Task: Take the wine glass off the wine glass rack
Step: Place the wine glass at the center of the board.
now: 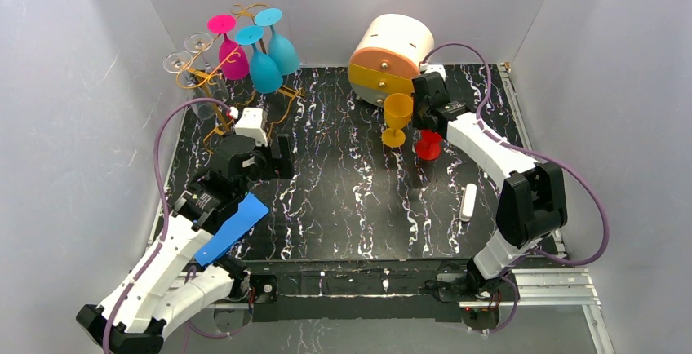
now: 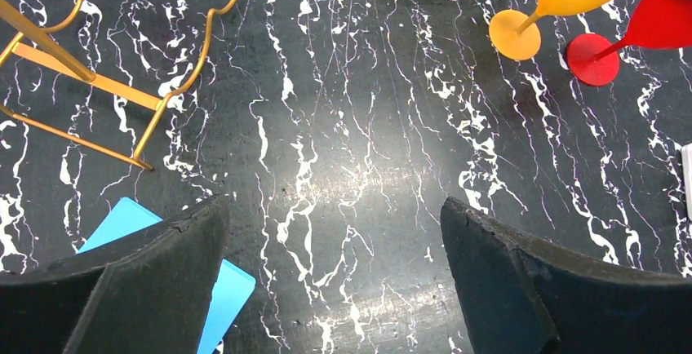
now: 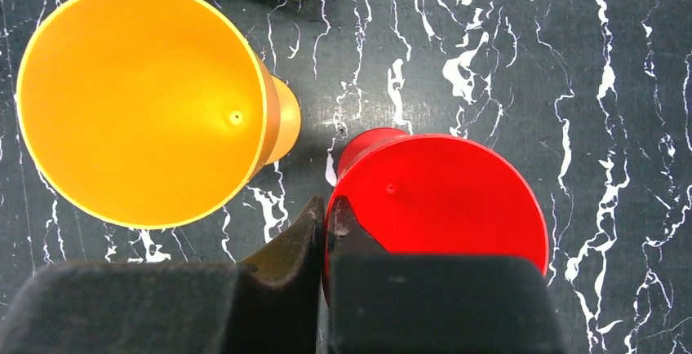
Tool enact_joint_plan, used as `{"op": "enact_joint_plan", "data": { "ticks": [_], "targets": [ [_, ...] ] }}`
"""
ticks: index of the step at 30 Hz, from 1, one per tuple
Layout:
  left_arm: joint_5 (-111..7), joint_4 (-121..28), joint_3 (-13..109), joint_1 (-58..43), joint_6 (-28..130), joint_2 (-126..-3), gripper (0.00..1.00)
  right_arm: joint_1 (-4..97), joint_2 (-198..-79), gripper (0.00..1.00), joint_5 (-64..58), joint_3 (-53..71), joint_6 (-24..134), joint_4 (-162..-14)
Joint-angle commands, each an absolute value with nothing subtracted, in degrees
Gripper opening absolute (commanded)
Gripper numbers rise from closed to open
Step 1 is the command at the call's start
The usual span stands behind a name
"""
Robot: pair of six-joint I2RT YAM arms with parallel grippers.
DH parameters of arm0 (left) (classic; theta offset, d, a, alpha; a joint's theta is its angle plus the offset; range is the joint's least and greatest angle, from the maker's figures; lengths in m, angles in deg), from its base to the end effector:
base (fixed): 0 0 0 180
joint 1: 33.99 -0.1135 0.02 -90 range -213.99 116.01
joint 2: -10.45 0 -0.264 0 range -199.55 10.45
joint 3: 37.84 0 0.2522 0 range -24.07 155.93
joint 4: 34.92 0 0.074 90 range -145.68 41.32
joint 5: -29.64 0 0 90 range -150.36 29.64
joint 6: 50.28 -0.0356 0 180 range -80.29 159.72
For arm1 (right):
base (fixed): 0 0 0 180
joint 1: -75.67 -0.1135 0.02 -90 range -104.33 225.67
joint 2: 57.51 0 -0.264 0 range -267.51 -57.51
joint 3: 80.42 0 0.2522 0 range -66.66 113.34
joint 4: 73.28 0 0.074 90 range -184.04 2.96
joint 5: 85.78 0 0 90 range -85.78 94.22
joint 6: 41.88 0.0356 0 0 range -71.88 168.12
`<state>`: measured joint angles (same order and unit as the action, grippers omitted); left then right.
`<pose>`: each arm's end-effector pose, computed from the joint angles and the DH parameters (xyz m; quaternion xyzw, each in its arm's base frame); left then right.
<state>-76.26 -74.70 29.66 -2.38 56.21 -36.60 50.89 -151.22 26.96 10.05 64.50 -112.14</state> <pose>0.1572 -0.0853 0.3590 0.0270 0.8114 -0.1304 0.5691 0.3400 0.1418 0.2911 0.0142 0.8994 -0.0288 0.4359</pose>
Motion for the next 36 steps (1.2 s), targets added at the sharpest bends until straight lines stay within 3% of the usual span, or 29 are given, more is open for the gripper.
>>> {"op": "enact_joint_plan", "data": {
  "ticks": [1,10,17,36],
  "targets": [
    [-77.59,-75.03,31.33,-2.44,54.86,-35.99,0.98,51.66,-151.51,0.22,27.38,11.92,63.68,-110.51],
    [-77.86,-76.17,30.83,-2.44,54.24,-35.65,0.98,52.01,-151.36,0.24,23.94,12.36,61.13,-108.5],
    [-76.9,-77.19,30.94,-2.44,54.0,-37.27,0.98,52.1,-152.26,0.11,23.12,13.38,58.95,-109.34],
    [-78.53,-79.29,32.23,-2.44,56.32,-36.23,0.98,53.46,-153.45,0.15,21.5,16.77,58.11,-110.85]
  ]
}}
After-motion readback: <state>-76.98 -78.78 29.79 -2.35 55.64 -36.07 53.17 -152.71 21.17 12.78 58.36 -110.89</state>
